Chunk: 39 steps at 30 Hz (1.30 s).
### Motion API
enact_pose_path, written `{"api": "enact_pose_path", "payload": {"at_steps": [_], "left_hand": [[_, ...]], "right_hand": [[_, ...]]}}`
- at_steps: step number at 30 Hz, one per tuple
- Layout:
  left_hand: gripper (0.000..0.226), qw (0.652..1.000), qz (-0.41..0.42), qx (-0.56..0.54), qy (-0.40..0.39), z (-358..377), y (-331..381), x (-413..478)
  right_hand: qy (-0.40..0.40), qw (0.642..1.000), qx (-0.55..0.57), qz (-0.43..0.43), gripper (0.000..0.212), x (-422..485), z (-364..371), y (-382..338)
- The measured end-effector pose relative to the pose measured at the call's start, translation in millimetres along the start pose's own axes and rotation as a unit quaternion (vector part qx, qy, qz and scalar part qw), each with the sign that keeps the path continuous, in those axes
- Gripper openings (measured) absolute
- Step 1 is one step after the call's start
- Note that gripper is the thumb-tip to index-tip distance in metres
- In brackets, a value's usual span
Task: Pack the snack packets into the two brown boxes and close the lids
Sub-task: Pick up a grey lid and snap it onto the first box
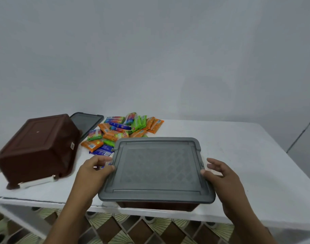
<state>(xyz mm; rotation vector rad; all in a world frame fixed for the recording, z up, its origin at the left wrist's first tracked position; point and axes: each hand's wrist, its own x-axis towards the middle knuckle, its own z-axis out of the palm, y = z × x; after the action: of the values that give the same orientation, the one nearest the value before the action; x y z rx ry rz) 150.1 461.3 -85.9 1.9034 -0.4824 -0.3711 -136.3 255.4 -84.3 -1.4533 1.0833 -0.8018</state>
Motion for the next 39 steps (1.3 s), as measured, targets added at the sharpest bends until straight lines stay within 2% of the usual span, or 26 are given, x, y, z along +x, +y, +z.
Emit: {"api": "enact_pose_path", "payload": {"at_steps": [2, 4, 7, 10, 13, 17, 19, 22, 27, 32, 39], "left_hand": [[0.023, 0.987, -0.082, -0.135, -0.024, 1.6, -2.0, -1.6], [0.026, 0.964, -0.14, -0.223, -0.046, 3.5, -3.1, -2.8], [0.024, 0.959, -0.155, -0.229, -0.067, 5.9, -2.6, -1.3], [0.02, 0.959, -0.155, -0.229, -0.067, 8.2, -1.0, 0.0], [0.018, 0.958, -0.157, -0.231, -0.068, 8.9, -1.3, -0.4], [0.014, 0.959, -0.152, -0.228, -0.068, 9.0, -1.1, -1.2], [0.013, 0.961, -0.145, -0.225, -0.068, 8.8, 0.5, -2.6], [0.012, 0.963, -0.141, -0.219, -0.067, 8.4, 0.9, -3.7], [0.018, 0.962, -0.136, -0.223, -0.073, 8.6, -1.8, -4.4], [0.022, 0.958, -0.145, -0.235, -0.077, 7.8, -0.6, -4.6], [0.026, 0.896, -0.25, -0.361, -0.063, 5.2, 1.1, -4.6]], "right_hand": [[-0.017, 0.997, 0.039, 0.07, 0.049, 2.4, -0.8, 4.9], [-0.061, 0.986, 0.091, 0.13, 0.052, 7.7, -3.8, 9.6], [-0.123, 0.969, 0.143, 0.158, 0.031, 13.0, -7.9, 10.4], [-0.135, 0.962, 0.158, 0.179, 0.036, 17.8, -10.6, 12.7], [-0.135, 0.934, 0.232, 0.237, 0.045, 24.1, -13.3, 16.4], [-0.164, 0.9, 0.301, 0.267, 0.04, 21.6, -11.2, 18.0], [-0.174, 0.903, 0.292, 0.263, 0.047, 19.6, -7.7, 14.1], [-0.159, 0.929, 0.236, 0.236, 0.051, 20.9, -2.8, 0.4], [-0.11, 0.974, 0.097, 0.17, 0.036, 22.2, 5.5, -15.4], [-0.075, 0.989, 0.033, 0.126, 0.032, 18.4, 10.3, -20.5], [-0.057, 0.992, -0.001, 0.117, 0.039, 19.2, 12.2, -18.9]]}}
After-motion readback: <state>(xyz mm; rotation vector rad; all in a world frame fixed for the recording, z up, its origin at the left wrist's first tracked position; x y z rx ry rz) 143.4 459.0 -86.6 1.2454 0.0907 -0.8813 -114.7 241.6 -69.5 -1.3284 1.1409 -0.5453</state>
